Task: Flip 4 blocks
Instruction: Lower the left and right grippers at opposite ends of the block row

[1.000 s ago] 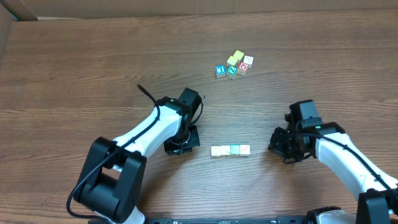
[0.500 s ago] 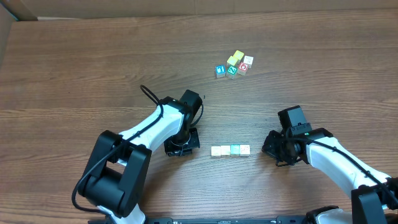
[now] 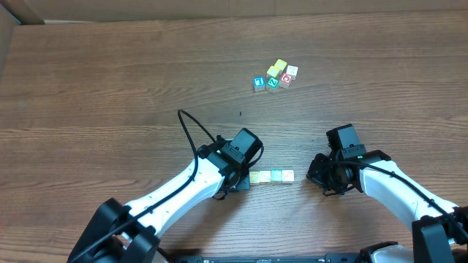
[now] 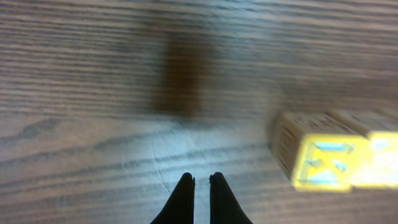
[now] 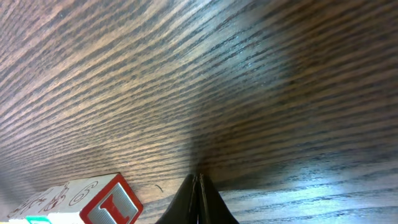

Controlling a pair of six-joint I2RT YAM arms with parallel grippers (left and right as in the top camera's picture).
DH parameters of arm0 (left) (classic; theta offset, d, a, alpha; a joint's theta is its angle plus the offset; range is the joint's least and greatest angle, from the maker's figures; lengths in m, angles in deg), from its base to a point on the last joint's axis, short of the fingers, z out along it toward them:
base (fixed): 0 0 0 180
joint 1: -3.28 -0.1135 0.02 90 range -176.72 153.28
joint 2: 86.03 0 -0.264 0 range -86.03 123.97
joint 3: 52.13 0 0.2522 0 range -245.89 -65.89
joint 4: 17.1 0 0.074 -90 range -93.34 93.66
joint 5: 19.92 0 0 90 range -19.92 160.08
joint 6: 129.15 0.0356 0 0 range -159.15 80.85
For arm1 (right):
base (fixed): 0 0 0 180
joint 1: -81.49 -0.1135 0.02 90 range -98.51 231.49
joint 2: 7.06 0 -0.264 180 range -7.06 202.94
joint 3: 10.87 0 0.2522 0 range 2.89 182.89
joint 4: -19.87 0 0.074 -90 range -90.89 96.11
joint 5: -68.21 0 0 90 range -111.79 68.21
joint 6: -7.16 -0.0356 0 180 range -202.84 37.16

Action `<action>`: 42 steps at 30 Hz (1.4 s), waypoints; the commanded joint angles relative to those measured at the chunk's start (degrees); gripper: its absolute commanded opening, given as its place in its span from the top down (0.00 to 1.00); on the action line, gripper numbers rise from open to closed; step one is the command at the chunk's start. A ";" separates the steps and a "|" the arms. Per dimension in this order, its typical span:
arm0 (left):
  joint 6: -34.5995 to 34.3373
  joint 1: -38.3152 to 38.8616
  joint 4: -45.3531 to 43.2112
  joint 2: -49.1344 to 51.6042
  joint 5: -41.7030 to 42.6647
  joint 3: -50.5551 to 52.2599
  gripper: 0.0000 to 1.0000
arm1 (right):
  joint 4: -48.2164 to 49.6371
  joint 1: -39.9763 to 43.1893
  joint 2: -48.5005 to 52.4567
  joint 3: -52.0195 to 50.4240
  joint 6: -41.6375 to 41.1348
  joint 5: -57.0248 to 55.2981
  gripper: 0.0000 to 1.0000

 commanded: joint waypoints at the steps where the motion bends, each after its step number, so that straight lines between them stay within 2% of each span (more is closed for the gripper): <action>1: -1.46 -3.56 -1.66 1.05 1.49 0.44 0.96 | 0.31 -0.28 0.85 -0.39 -0.26 0.63 0.96; 6: 2.67 -8.39 -4.20 1.18 11.32 0.46 0.96 | 0.31 -0.28 0.85 -0.20 -0.24 1.75 0.96; 14: 4.11 -8.81 -6.10 4.63 15.78 0.46 0.96 | 1.01 -0.28 0.85 -0.20 -0.22 5.66 0.96; 20: 4.13 -8.94 -7.54 8.94 15.78 0.46 0.96 | 2.29 -0.28 0.85 -0.20 -0.22 6.49 0.96; 30: 6.36 -8.96 -8.63 8.79 21.90 0.46 0.95 | 3.52 -0.35 0.85 -0.22 -0.26 11.54 0.96; 42: 6.60 -8.96 -11.10 8.79 21.73 0.46 0.96 | 3.26 -0.35 0.85 -0.26 -0.26 11.54 0.96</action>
